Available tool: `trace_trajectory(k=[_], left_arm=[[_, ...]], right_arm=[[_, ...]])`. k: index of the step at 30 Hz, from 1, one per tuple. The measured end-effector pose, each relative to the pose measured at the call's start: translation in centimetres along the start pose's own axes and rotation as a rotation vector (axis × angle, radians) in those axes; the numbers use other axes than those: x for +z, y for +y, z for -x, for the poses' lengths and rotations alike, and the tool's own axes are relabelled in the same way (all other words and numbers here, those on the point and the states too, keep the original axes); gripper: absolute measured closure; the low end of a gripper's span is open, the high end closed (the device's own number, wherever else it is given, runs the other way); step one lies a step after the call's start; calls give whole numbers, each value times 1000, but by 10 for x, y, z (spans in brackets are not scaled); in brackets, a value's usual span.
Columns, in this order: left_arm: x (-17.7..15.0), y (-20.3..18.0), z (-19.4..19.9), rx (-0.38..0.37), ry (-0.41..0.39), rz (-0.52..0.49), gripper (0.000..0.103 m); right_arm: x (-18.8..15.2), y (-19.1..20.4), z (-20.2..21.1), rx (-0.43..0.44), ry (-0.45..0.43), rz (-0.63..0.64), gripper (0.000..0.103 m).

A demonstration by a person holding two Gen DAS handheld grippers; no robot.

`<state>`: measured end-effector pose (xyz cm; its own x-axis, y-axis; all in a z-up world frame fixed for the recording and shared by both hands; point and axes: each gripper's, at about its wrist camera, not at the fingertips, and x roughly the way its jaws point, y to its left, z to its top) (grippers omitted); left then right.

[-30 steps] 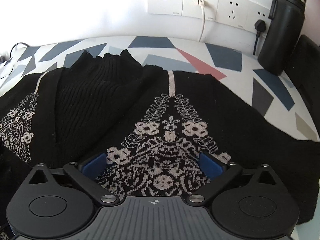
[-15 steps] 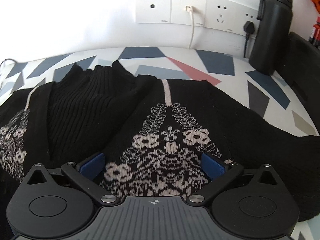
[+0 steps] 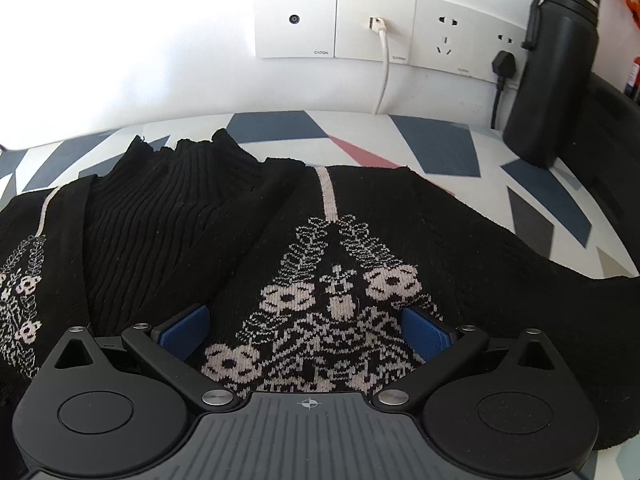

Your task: Fold clothes

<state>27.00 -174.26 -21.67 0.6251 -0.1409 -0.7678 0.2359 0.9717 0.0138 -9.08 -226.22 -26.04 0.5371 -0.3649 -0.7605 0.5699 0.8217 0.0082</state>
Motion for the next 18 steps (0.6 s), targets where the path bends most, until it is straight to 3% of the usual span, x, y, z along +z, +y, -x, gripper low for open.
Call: trace_trajectory(k=[8, 10, 14, 18], left_arm=[[-8, 3, 7, -21, -2, -19, 0], [-5, 5, 8, -29, 29, -13, 0], [7, 7, 7, -42, 104, -14, 0], [-3, 3, 14, -32, 72, -45, 0]], right_arm=[[0, -1, -1, 8, 17, 18, 1], [0, -1, -1, 13, 19, 28, 1], [12, -2, -2, 16, 89, 28, 1], [17, -2, 14, 26, 137, 25, 1]])
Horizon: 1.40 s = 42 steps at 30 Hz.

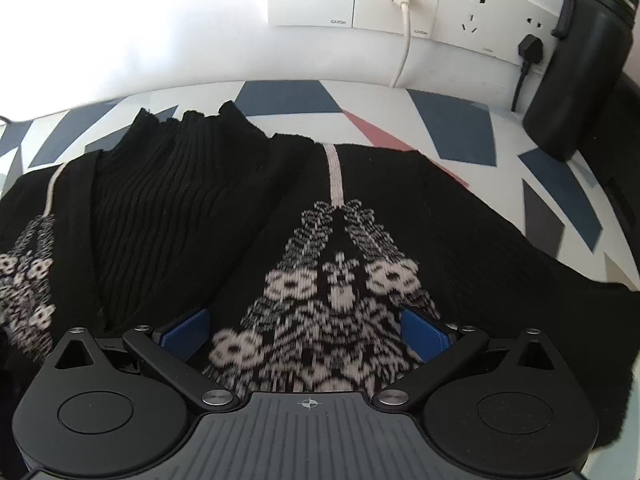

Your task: Fold clothes

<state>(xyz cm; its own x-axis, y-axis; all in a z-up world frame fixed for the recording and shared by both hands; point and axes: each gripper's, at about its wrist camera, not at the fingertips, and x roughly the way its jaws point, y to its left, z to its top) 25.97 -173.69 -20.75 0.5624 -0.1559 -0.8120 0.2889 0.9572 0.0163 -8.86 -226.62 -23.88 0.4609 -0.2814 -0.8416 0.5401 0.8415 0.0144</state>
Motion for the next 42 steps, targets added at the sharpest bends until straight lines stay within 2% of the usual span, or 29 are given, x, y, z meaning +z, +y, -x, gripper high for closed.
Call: trace_trajectory(k=[2, 4, 9, 11, 27, 31, 32, 34, 37, 41, 42], left_arm=[[-6, 0, 4, -11, -11, 0, 0], [-11, 2, 8, -27, -14, -4, 0], [-18, 7, 12, -58, -21, -15, 0], [-19, 6, 12, -55, -24, -14, 0], [-18, -2, 11, -22, 19, -25, 0], [-11, 0, 12, -39, 48, -58, 0], [-10, 1, 14, -46, 50, -54, 3], [-11, 6, 23, -57, 11, -32, 9], [-8, 16, 48, -53, -88, -2, 9], [15, 39, 100, 77, -330, 53, 9], [23, 47, 106, 120, -362, 67, 9]], right_arm=[[-13, -3, 19, 20, -54, -10, 1], [-26, -3, 30, 22, -72, -4, 1], [-52, -3, 22, -48, -19, 14, 1], [-60, -8, 22, -28, -46, -35, 1], [-71, -7, 22, -34, -107, -39, 1], [-75, -7, 22, -36, -128, -42, 1], [-75, -7, 22, -36, -131, -42, 1], [-76, -7, 22, -35, -136, -41, 1], [-77, -7, 22, -35, -143, -42, 1], [-79, -7, 23, -36, -152, -44, 1], [-79, -7, 23, -38, -147, -47, 1]])
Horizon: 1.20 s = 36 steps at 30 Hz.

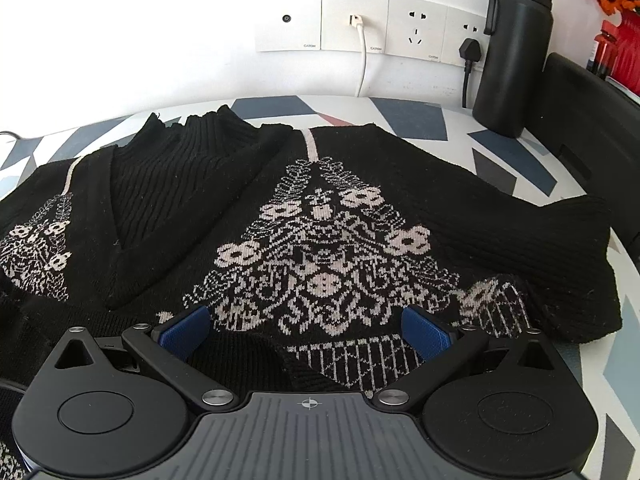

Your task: Fold clothes

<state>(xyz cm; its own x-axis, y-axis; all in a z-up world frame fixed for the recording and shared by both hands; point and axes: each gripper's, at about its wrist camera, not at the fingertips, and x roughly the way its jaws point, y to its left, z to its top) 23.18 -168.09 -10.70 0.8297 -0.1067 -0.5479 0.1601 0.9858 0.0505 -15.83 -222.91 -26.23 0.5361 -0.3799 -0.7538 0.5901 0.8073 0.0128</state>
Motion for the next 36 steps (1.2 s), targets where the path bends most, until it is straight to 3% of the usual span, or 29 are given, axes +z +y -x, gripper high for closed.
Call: trace_trajectory(k=[2, 6, 12, 16, 18, 20, 21, 22, 23, 24, 25, 27, 30, 33, 36], left_arm=[[17, 18, -8, 94, -7, 33, 7], [18, 57, -45, 233, 114, 181, 8], [1, 82, -62, 278, 187, 221, 9], [-5, 100, -74, 327, 223, 246, 9], [-10, 103, -80, 340, 243, 233, 9], [-13, 105, -85, 329, 253, 219, 11], [-15, 105, -88, 323, 259, 216, 15], [-17, 104, -90, 316, 265, 216, 29], [-18, 104, -91, 306, 276, 220, 52], [-19, 103, -93, 293, 291, 228, 66], [-19, 102, -93, 281, 298, 239, 92], [-17, 93, -88, 267, 262, 229, 96], [-7, 64, -75, 218, 151, 122, 97], [1, 23, -60, 41, 54, 1, 97], [-7, -16, -57, -266, 98, -28, 96]], right_arm=[[3, 1, 0, -10, 22, -13, 1], [18, 4, -1, 11, 123, -78, 1], [42, 6, 8, 247, 258, -235, 1], [52, -2, 9, 337, 297, -364, 1], [53, -13, 4, 320, 300, -425, 1], [51, -20, -2, 239, 296, -431, 1], [50, -22, -4, 191, 286, -416, 1], [48, -23, -4, 140, 267, -390, 1], [46, -24, -5, 97, 251, -365, 1], [45, -25, -6, 74, 245, -351, 1], [43, -26, -8, 62, 245, -347, 1], [42, -27, -7, 62, 241, -343, 1], [41, -25, -5, 66, 234, -333, 1], [41, -27, -4, 63, 235, -331, 1], [42, -38, -7, 55, 232, -340, 1]])
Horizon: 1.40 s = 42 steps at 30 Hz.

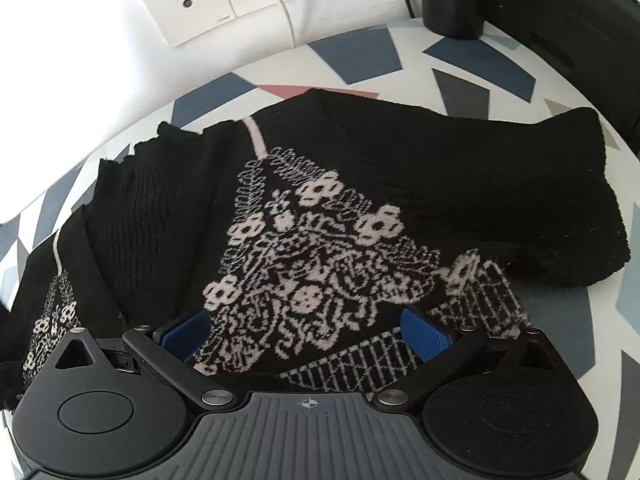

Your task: Fold clothes

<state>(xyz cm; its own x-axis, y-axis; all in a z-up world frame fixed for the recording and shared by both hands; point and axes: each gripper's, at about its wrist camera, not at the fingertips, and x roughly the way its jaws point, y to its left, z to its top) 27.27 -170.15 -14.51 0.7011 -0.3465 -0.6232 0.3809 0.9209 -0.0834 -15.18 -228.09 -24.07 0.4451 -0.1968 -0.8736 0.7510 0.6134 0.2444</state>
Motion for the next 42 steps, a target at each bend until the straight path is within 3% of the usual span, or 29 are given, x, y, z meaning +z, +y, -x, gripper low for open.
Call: trace_trajectory(k=[2, 6, 9, 13, 15, 17, 19, 23, 28, 34, 39, 42], left_arm=[[-13, -23, -14, -100, 73, -11, 96], [-37, -50, -38, -138, 164, -16, 96], [-44, -55, -45, -138, 198, -39, 96], [-37, -48, -34, -118, 186, -56, 87], [-35, -39, -13, -106, 136, -54, 78], [-37, -26, 8, -82, 79, -59, 52], [-42, -12, 26, -64, 28, -61, 34], [-55, 10, 44, -43, 10, -57, 26], [-71, 27, 33, 33, 68, -7, 25], [-83, 30, 31, 129, 66, -59, 24], [-84, 50, 26, 140, 82, 78, 25], [-87, 55, 19, 190, 100, 81, 24]], right_arm=[[2, -3, -1, -18, -5, -1, 1], [1, -10, -1, -28, -13, -2, 1], [-1, -12, -1, -27, -16, 15, 1], [-3, -11, 0, -31, -19, 30, 1], [-3, -10, 1, -23, -15, 23, 1], [-1, -9, 4, 19, -14, 5, 3], [2, -6, 8, 66, -19, -3, 5], [5, 9, 13, 160, -15, 21, 5], [6, 32, 4, 289, 46, 27, 14], [-1, 69, 0, 321, 67, 120, 17], [-9, 100, -1, 402, 64, 208, 17], [-7, 119, -11, 464, 84, 169, 23]])
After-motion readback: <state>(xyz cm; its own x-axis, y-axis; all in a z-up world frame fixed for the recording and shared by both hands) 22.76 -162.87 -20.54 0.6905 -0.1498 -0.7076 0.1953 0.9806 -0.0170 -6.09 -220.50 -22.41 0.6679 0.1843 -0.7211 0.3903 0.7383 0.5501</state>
